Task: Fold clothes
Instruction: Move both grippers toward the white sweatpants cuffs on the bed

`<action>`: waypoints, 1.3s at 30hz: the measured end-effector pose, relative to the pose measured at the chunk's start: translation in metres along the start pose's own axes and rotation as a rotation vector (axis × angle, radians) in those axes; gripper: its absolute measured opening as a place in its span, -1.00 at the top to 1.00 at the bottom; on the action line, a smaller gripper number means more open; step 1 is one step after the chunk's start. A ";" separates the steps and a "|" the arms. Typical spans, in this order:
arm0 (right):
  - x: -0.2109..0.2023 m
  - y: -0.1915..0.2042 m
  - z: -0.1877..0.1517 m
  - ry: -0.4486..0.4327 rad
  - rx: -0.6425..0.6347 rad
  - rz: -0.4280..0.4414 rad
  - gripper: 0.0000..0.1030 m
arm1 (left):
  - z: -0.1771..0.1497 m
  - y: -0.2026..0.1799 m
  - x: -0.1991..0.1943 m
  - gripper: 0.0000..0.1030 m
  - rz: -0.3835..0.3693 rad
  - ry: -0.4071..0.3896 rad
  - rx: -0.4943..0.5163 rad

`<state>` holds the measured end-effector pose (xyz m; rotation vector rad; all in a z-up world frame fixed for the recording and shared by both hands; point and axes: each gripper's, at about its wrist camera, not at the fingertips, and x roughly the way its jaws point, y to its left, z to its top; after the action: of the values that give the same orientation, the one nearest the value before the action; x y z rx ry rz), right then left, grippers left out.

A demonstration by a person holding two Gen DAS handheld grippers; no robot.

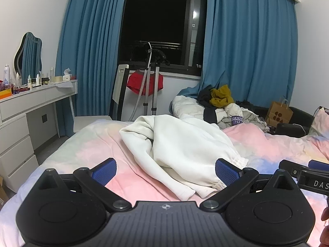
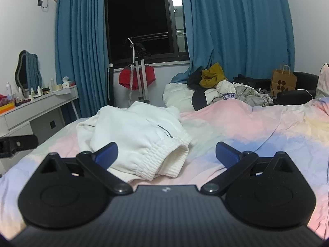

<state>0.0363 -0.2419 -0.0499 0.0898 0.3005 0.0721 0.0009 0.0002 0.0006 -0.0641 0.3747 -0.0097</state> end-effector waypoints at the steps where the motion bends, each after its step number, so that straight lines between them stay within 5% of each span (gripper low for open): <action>1: 0.000 -0.001 0.000 -0.002 0.004 0.001 -1.00 | -0.001 -0.002 0.000 -1.00 0.002 -0.002 0.009; 16: -0.003 -0.016 0.002 -0.063 0.117 0.020 -1.00 | -0.001 -0.001 -0.010 -1.00 0.010 -0.085 0.065; 39: -0.003 -0.035 -0.001 -0.084 0.133 -0.040 -1.00 | -0.009 -0.013 0.034 -1.00 -0.067 -0.024 -0.003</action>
<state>0.0352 -0.2771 -0.0531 0.2187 0.2231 0.0086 0.0294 -0.0140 -0.0197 -0.0794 0.3486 -0.0748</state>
